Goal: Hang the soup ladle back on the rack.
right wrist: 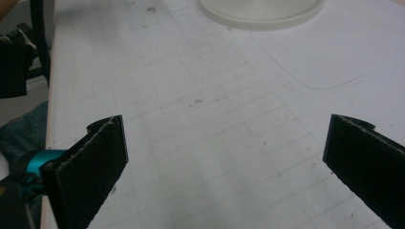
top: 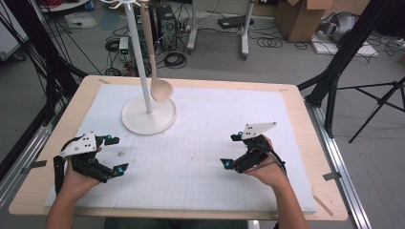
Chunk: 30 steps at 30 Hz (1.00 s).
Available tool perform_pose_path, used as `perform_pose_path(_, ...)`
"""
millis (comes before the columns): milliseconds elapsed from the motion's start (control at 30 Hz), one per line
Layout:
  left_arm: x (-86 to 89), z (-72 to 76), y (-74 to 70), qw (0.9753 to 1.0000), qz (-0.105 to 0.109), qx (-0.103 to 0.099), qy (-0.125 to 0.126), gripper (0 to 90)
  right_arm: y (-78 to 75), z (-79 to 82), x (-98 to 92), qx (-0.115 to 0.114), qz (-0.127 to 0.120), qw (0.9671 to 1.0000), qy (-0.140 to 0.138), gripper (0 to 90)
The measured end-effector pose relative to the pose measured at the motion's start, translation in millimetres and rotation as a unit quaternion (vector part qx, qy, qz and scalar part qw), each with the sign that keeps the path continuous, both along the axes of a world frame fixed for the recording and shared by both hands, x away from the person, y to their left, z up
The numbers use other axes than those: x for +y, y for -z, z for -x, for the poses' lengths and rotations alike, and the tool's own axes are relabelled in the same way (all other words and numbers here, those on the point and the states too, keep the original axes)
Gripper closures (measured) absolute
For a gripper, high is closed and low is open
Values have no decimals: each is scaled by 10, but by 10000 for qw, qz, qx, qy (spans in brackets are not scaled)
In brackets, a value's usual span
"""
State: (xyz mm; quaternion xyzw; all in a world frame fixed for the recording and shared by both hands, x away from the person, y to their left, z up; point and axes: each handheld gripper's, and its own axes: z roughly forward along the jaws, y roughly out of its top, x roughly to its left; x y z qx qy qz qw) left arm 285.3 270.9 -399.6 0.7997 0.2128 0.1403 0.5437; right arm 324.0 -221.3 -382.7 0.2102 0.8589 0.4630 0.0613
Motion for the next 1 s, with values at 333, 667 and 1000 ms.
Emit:
perform_pose_path(333, -2, -44, 96, 9999, -17, 148, -11, 16, 268, 76, -197, -84, -427, 9982, 404, 1)
perform_pose_path(667, -38, -78, 151, 9997, -75, 220, -5, 16, 366, 73, -315, -2, -435, 9971, 623, 1)
perform_pose_path(1000, -100, -109, 201, 9994, -156, 309, 89, 16, 407, 58, -324, 43, -304, 9973, 671, 2)
